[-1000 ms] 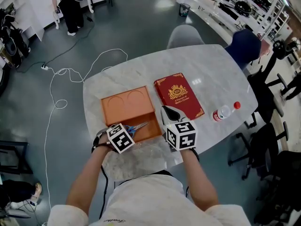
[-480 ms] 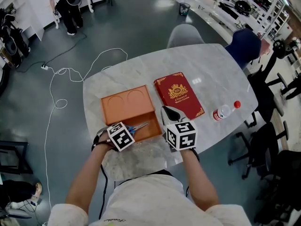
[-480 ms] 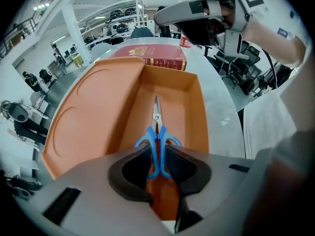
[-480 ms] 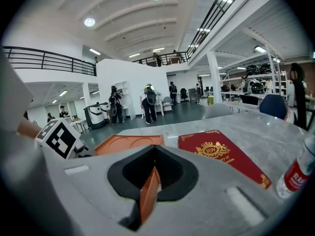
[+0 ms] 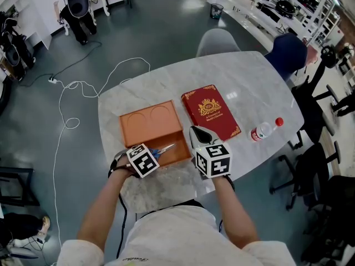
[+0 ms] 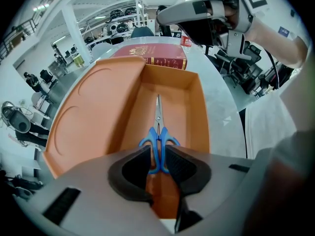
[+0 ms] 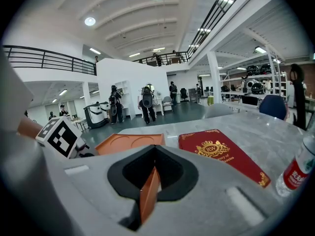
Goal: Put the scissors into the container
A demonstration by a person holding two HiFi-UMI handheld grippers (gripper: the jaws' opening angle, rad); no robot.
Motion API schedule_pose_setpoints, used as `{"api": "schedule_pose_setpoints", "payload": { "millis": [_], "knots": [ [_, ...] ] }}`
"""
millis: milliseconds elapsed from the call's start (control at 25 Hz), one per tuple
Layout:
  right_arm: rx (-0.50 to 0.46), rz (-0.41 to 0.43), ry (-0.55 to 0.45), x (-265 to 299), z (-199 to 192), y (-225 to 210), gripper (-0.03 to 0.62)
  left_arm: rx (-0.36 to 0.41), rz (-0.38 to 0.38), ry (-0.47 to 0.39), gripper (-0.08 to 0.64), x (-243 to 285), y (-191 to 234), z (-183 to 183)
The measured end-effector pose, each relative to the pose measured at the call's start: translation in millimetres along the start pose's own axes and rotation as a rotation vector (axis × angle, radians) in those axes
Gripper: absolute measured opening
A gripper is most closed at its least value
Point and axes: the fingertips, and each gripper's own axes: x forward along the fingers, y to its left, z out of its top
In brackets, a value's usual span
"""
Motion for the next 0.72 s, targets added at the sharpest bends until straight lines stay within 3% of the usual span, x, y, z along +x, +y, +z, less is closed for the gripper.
{"api": "schedule_pose_setpoints", "payload": {
  "millis": [400, 720],
  "knots": [
    [-0.018, 0.007, 0.01, -4, 0, 10, 0.005, -0.04, 0.069, -0.058, 0.083, -17, 13, -1],
    [-0.003, 0.006, 0.005, -11, 1, 21, 0.005, -0.183, 0.116, -0.201, 0.081, -47, 28, 0]
  ]
}}
